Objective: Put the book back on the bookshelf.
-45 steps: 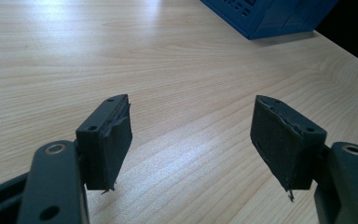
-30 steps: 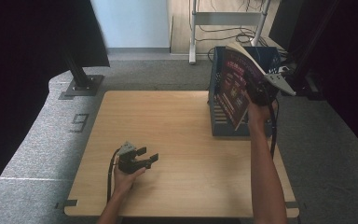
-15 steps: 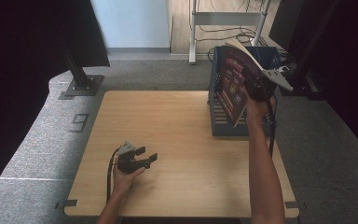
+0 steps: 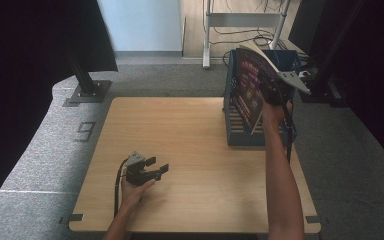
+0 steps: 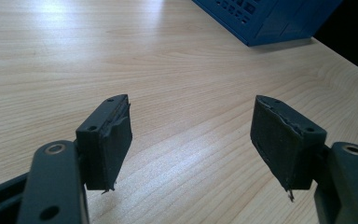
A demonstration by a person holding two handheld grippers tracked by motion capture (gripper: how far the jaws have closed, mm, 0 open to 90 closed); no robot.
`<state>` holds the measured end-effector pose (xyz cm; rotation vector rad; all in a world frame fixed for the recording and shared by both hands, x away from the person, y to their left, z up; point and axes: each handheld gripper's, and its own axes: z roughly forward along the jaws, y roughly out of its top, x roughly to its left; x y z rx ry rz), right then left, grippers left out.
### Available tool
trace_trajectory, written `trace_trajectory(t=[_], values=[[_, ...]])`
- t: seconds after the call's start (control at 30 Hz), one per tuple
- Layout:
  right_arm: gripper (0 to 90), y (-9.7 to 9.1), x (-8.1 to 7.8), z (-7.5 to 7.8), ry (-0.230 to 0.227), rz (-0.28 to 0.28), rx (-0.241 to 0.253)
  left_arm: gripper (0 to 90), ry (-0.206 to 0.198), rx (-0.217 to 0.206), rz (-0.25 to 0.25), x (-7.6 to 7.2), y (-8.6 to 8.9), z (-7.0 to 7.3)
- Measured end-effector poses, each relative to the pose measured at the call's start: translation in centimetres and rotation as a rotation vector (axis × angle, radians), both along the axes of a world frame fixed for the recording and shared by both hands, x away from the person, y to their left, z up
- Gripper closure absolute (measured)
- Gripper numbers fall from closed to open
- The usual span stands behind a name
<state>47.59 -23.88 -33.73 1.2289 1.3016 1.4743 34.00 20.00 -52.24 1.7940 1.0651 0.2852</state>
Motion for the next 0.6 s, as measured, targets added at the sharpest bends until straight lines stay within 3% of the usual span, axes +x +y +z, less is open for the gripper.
trace_trajectory(t=[0.3, 0.6], values=[[81.3, 0.1, 0.5, -0.2, 0.0, -0.009, 0.008, 29.0, -0.002, 0.0, 0.003, 0.0, 0.1, 0.0], [81.3, 0.5, 1.4, -0.6, 0.01, -0.029, -0.017, 29.0, -0.002, -0.001, 0.004, 0.1, 0.2, 0.0]])
